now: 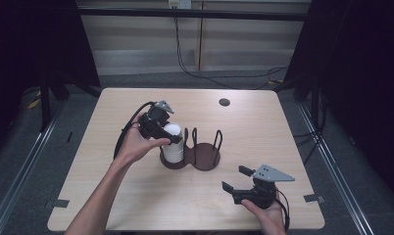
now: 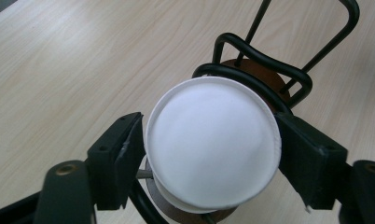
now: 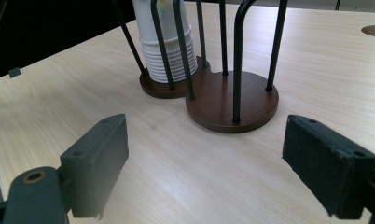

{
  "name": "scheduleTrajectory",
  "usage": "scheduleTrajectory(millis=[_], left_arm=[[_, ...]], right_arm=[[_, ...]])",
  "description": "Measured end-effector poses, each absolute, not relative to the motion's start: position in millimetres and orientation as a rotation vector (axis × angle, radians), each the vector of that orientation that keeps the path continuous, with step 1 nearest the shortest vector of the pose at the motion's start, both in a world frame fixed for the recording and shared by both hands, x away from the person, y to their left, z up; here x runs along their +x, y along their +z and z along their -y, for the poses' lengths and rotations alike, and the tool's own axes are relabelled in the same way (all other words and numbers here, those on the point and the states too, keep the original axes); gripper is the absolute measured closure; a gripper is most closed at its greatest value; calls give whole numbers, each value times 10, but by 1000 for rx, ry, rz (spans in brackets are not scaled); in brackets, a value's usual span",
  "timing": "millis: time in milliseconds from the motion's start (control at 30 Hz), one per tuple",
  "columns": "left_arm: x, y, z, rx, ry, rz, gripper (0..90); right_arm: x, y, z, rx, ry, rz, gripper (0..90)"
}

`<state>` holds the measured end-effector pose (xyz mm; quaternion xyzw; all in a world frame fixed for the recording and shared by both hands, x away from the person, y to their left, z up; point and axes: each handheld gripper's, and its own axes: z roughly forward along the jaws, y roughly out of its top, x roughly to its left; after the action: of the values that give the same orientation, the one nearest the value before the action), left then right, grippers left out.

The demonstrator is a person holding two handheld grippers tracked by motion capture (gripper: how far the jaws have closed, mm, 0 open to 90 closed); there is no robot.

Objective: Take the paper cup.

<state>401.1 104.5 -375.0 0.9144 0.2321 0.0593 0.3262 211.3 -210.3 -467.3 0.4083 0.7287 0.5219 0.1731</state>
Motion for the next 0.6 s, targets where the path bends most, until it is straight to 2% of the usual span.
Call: scheduleTrajectory(millis=[33, 600], left_arm=[[4020, -3744, -1039, 2406, 159, -596, 330], [3995, -3686, -1032, 2394, 169, -599, 339]], right_arm=[[2115, -4676, 2104, 1158, 1475, -2071, 141], [2113, -4677, 2099, 1162, 1469, -2069, 145]])
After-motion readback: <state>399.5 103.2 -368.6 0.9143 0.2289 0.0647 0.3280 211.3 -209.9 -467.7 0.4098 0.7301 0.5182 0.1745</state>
